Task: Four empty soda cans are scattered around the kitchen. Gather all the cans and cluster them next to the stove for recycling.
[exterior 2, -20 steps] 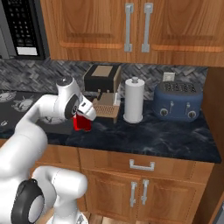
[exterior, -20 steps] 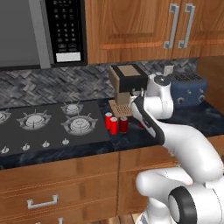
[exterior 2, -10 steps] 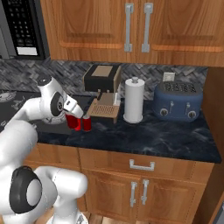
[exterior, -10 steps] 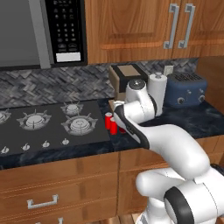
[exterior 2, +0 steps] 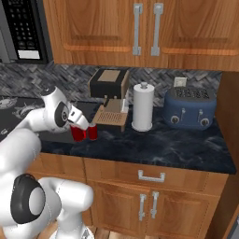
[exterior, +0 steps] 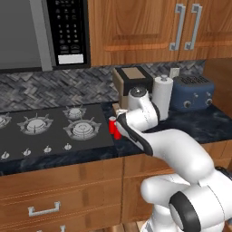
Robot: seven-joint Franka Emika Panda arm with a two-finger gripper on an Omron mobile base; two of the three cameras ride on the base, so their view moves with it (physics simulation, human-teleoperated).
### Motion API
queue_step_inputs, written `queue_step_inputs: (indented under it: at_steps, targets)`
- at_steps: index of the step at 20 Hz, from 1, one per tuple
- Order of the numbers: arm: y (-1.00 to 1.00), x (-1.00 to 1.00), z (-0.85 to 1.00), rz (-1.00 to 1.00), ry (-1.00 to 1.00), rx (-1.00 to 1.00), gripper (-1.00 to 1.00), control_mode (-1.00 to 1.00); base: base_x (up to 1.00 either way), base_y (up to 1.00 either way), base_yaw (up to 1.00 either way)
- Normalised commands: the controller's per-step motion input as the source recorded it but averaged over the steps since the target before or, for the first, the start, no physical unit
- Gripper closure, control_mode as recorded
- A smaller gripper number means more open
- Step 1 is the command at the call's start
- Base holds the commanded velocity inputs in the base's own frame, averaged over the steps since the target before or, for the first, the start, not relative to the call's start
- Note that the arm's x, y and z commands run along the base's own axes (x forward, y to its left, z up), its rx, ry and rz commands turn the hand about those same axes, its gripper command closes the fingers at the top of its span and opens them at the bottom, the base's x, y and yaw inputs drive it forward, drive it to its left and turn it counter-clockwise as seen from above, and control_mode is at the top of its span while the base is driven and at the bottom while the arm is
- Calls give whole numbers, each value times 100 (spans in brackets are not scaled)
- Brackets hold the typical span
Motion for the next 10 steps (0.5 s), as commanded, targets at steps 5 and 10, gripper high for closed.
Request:
queue_step_inputs:
  at_steps: [5, 10]
  targets:
    - [3, 13, -22, 0, 0, 0, 100, -100, 0, 0, 0]
    - [16, 29, -20, -2, 1, 0, 100, -100, 0, 0, 0]
